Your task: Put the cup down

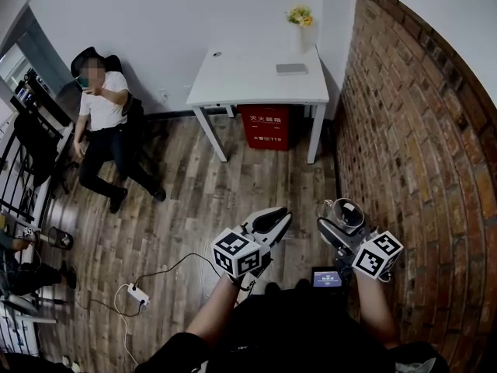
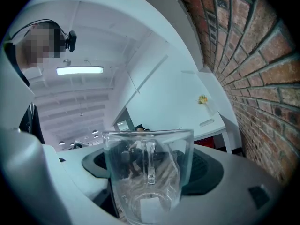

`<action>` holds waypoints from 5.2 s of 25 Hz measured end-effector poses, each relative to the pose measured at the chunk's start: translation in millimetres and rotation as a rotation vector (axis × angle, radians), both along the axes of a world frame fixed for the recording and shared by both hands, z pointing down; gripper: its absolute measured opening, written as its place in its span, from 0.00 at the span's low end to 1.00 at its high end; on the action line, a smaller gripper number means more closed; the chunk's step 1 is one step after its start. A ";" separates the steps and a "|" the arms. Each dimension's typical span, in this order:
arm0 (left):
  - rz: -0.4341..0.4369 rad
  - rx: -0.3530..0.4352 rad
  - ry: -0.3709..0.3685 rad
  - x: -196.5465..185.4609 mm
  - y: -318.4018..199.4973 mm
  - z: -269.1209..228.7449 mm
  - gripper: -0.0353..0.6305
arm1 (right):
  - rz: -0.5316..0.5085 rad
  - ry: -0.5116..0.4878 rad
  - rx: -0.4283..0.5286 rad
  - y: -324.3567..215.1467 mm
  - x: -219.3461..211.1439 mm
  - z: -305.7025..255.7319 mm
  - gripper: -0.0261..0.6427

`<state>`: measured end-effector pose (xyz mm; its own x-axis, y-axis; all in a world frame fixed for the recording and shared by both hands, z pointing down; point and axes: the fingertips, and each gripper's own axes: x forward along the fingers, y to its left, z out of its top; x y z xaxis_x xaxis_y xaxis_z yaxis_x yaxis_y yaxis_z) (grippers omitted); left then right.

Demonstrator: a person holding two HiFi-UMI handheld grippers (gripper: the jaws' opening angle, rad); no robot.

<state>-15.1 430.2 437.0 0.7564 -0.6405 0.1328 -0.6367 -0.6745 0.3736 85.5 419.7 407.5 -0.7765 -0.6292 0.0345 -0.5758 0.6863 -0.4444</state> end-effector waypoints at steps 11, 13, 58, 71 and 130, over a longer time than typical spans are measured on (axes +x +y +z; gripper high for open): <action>-0.006 -0.013 -0.022 -47.8 -17.2 15.2 0.15 | 0.031 0.001 -0.015 -13.0 -36.2 7.7 0.66; -0.008 -0.017 -0.016 -54.9 -20.4 18.2 0.15 | 0.034 0.002 -0.020 -16.5 -40.5 11.3 0.66; -0.099 -0.068 -0.051 -39.9 -458.8 44.9 0.15 | -0.045 -0.043 -0.081 -457.4 -19.9 42.2 0.66; 0.008 -0.064 -0.045 -57.9 -613.3 49.7 0.15 | 0.056 -0.028 -0.061 -607.4 -41.3 36.3 0.66; 0.080 -0.092 -0.064 -40.9 -766.6 47.7 0.15 | 0.035 0.023 -0.110 -787.6 -59.0 66.1 0.66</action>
<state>-55.9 -336.4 484.7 0.7926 -0.5615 0.2377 -0.6069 -0.6887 0.3967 26.6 -367.9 473.6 -0.7522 -0.6474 0.1226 -0.6097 0.6133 -0.5022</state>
